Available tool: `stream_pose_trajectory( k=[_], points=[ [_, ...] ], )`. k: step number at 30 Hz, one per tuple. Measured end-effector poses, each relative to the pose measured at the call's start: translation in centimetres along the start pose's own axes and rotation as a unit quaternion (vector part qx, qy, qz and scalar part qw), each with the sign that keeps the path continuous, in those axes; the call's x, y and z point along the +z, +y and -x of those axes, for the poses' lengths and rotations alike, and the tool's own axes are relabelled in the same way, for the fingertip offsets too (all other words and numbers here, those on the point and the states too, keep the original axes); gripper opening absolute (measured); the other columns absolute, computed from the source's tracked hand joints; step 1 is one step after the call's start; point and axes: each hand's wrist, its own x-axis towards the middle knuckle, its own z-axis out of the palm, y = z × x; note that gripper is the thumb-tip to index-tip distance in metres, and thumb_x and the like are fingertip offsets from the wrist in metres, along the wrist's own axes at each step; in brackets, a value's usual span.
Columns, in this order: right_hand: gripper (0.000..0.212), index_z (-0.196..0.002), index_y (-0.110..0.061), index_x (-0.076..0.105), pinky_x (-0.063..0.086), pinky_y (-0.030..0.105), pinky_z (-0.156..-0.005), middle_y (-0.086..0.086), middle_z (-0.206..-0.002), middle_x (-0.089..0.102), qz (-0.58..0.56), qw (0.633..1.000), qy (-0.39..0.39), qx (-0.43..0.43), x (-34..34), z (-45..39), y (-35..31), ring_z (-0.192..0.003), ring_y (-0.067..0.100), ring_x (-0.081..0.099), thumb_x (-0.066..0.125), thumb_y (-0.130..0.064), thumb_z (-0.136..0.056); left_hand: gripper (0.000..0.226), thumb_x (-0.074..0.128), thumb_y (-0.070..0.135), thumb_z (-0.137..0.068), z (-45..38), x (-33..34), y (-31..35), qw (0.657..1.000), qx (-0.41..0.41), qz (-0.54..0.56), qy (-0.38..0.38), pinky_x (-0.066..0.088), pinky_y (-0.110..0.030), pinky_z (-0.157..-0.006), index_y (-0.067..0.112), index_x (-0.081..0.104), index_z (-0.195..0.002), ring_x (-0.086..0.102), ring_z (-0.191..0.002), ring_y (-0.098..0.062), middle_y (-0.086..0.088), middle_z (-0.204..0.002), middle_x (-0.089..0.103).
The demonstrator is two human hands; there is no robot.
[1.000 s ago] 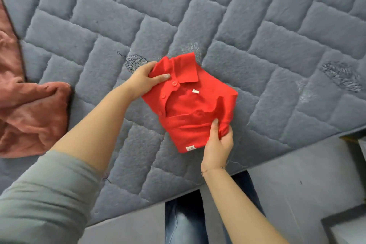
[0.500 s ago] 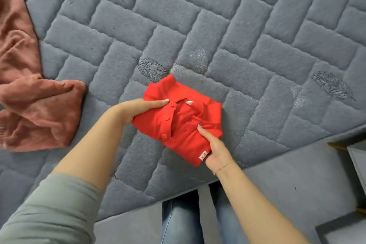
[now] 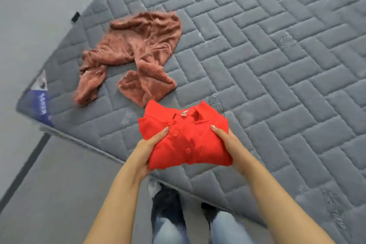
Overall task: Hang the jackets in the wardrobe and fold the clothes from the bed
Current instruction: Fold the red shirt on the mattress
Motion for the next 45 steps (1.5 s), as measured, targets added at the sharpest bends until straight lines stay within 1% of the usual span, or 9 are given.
stream_pose_trajectory(
  k=[7,12,15,20,24,30,32,38,45],
  points=[
    [0.035,-0.121,-0.018,0.061,0.055,0.032,-0.087,0.003,-0.113,0.072,0.141,0.976,-0.148,-0.080,7.2,8.4,-3.1,-0.099,0.015,0.069,0.071,-0.018,-0.087,0.049,0.074,0.017,-0.080,14.8,-5.6,-4.4,0.964,0.132,0.161,0.166,0.058,-0.028,-0.054,0.006,0.060,-0.125,0.071,-0.086,-0.024,-0.014,-0.110,0.072],
    [0.029,-0.118,-0.016,0.062,0.054,0.038,-0.093,0.008,-0.114,0.071,0.224,0.916,-0.309,-0.126,16.0,17.2,-1.6,-0.104,0.023,0.067,0.067,-0.011,-0.090,0.041,0.070,0.018,-0.086,26.8,-11.9,-11.4,0.912,0.214,0.184,0.298,0.057,-0.035,-0.083,0.016,0.059,-0.124,0.070,-0.097,-0.020,-0.006,-0.112,0.072],
    [0.025,-0.112,-0.018,0.063,0.056,0.031,-0.087,0.005,-0.108,0.073,0.260,0.868,-0.399,-0.143,21.2,24.2,1.4,-0.098,0.017,0.068,0.068,-0.010,-0.089,0.042,0.074,0.026,-0.081,35.1,-15.1,-16.6,0.864,0.244,0.211,0.387,0.057,-0.031,-0.076,0.020,0.061,-0.121,0.072,-0.093,-0.017,0.000,-0.106,0.074],
    [0.027,-0.111,-0.017,0.066,0.057,0.026,-0.073,0.004,-0.103,0.075,0.297,0.779,-0.543,-0.094,26.5,38.6,9.1,-0.093,0.017,0.072,0.074,-0.017,-0.085,0.040,0.071,0.051,-0.071,51.2,-17.1,-27.3,0.759,0.262,0.293,0.519,0.055,-0.020,-0.057,0.029,0.065,-0.104,0.073,-0.078,-0.008,0.012,-0.087,0.076],
    [0.031,-0.115,-0.018,0.067,0.057,0.032,-0.077,0.006,-0.109,0.074,0.331,0.686,-0.647,-0.041,29.0,52.0,15.6,-0.099,0.023,0.071,0.073,-0.023,-0.085,0.037,0.058,0.059,-0.085,63.9,-16.6,-35.9,0.665,0.251,0.359,0.605,0.057,-0.029,-0.067,0.030,0.065,-0.107,0.074,-0.081,-0.014,0.006,-0.092,0.076],
    [0.024,-0.110,-0.019,0.068,0.056,0.032,-0.073,0.005,-0.100,0.076,0.349,0.552,-0.757,-0.023,32.9,72.1,24.0,-0.089,0.021,0.073,0.070,-0.022,-0.087,0.037,0.053,0.055,-0.091,80.6,-16.1,-44.8,0.518,0.266,0.416,0.698,0.056,-0.026,-0.061,0.026,0.065,-0.109,0.074,-0.080,-0.014,0.006,-0.090,0.077],
    [0.022,-0.109,-0.017,0.068,0.057,0.031,-0.072,0.007,-0.098,0.076,0.350,0.501,-0.791,-0.001,34.5,78.5,26.9,-0.086,0.022,0.074,0.068,-0.021,-0.088,0.034,0.053,0.052,-0.093,85.9,-15.8,-47.0,0.456,0.280,0.431,0.726,0.057,-0.026,-0.058,0.025,0.065,-0.111,0.074,-0.079,-0.016,0.003,-0.090,0.077],
    [0.014,-0.100,-0.010,0.070,0.054,0.024,-0.049,0.011,-0.083,0.076,0.330,0.381,-0.862,0.057,38.0,95.5,31.5,-0.062,0.019,0.072,0.064,-0.016,-0.089,0.030,0.060,0.034,-0.093,99.7,-14.0,-49.4,0.351,0.272,0.444,0.778,0.058,-0.023,-0.057,0.010,0.069,-0.110,0.074,-0.080,-0.017,-0.007,-0.095,0.076],
    [0.018,-0.104,-0.012,0.069,0.056,0.024,-0.054,0.005,-0.084,0.076,0.264,0.255,-0.924,0.106,38.0,116.5,33.3,-0.064,0.016,0.070,0.062,-0.020,-0.090,0.019,0.061,0.030,-0.094,116.6,-11.2,-50.4,0.234,0.260,0.370,0.861,0.056,-0.023,-0.048,0.014,0.064,-0.103,0.072,-0.062,-0.011,0.000,-0.074,0.076]
  ],
)
